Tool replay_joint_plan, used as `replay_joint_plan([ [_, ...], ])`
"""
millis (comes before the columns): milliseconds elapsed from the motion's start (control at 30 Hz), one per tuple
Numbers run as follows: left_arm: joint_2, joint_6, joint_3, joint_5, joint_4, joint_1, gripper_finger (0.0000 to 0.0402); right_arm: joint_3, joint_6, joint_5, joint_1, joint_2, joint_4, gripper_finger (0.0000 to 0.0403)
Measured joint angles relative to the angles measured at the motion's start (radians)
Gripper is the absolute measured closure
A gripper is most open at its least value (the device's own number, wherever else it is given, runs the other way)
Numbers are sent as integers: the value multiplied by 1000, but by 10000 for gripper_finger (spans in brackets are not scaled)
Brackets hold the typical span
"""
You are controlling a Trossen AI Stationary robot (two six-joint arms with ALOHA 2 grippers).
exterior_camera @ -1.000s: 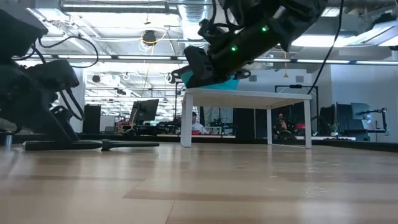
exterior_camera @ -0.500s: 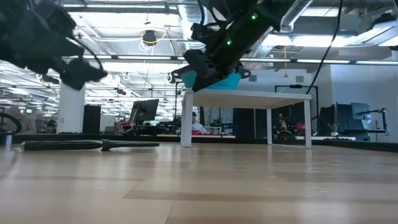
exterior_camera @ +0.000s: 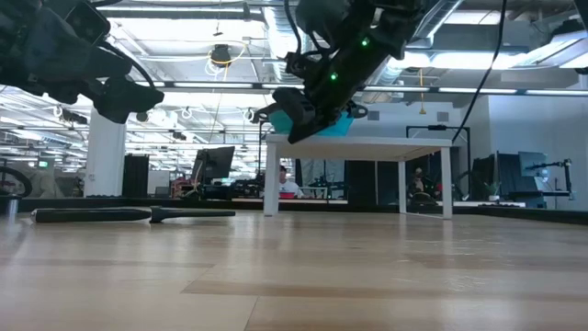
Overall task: Pick & Place Fruit
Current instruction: Adjust the shelf, then put the black knife on the shelf
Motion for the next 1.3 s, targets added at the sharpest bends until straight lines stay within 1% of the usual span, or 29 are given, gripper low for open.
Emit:
replay_joint_plan([
  [233, 0, 0, 0, -1, 6, 0, 103, 0, -8, -18, -28, 0, 4, 402],
  [400, 0, 0, 0, -1, 6, 0, 103, 0, -8, -27, -24, 0, 3, 402],
  [533, 0, 3, 0, -1, 3, 0, 104, 7, 1, -42, 26, -5, -8, 402],
  [767, 0, 91, 0, -2, -85, -13, 118, 31, 33, -58, 206, -11, -21, 402],
  [833, 0, 57, 0, -14, -151, -36, 125, 33, 95, -53, 259, -11, -74, 402],
  [900, 1, -18, 10, -32, -257, -62, 134, 32, 197, -52, 310, -11, -162, 402],
  [967, 18, -107, 24, -75, -382, -84, 143, 32, 302, -48, 360, -11, -239, 402],
  [1033, 46, -198, 25, -118, -453, -93, 150, 32, 402, -26, 407, -11, -315, 402],
  [1133, 115, -313, 25, -149, -456, -89, 160, 12, 551, 26, 471, -11, -377, 402],
  [1300, 253, -408, 26, -152, -454, -61, 178, -66, 801, 134, 559, -11, -419, 402],
])
